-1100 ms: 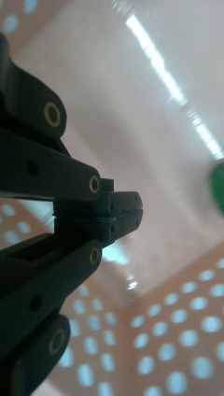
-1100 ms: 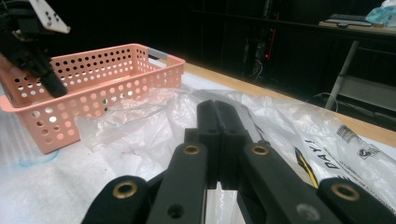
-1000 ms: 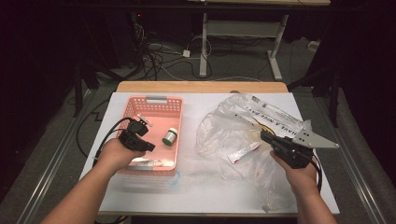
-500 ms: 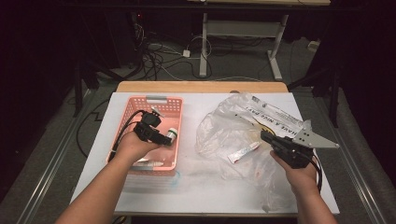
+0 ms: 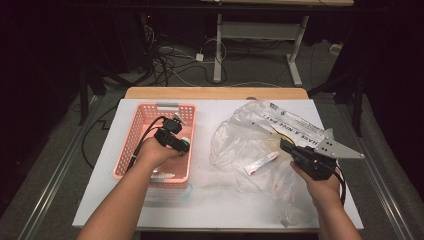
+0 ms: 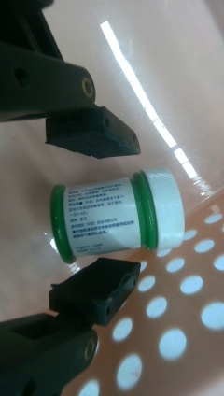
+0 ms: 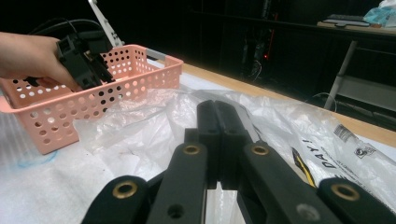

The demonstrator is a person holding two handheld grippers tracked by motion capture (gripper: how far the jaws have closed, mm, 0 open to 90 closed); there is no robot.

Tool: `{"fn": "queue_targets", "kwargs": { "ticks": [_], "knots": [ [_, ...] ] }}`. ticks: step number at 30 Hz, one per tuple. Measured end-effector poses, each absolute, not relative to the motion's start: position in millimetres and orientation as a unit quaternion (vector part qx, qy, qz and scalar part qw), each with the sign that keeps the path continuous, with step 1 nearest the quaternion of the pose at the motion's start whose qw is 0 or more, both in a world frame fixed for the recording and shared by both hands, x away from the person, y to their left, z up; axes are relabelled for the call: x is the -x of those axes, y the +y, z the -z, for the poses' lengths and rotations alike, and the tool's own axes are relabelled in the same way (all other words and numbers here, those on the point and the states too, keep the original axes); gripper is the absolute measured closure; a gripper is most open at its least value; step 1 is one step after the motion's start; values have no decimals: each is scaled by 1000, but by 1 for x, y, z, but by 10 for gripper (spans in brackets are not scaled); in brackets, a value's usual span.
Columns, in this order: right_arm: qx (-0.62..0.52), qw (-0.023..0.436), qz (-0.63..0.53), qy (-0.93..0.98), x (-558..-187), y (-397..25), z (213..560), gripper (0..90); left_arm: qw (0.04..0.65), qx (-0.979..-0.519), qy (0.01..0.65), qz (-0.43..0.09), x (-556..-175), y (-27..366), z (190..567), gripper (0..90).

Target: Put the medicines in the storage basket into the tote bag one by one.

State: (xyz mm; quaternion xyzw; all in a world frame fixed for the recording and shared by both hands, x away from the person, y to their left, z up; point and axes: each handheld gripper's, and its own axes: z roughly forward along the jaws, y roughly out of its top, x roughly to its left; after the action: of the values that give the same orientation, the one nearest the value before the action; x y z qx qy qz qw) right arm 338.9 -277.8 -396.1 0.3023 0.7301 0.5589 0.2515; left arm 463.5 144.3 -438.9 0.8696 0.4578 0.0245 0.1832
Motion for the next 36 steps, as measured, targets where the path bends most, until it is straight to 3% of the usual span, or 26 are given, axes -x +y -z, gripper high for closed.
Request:
{"fn": "queue_targets", "kwargs": {
  "ticks": [10,23,36],
  "knots": [
    [-303,251,-559,730,-339,-278,396,900,165,-873,458,-28,-466,139,447,531],
    [-302,251,-559,730,-339,-279,396,900,166,-868,466,-34,-460,143,441,541],
    [-302,253,-561,728,-337,-279,394,900,189,-868,458,-35,-430,160,421,541]
  ]
}}
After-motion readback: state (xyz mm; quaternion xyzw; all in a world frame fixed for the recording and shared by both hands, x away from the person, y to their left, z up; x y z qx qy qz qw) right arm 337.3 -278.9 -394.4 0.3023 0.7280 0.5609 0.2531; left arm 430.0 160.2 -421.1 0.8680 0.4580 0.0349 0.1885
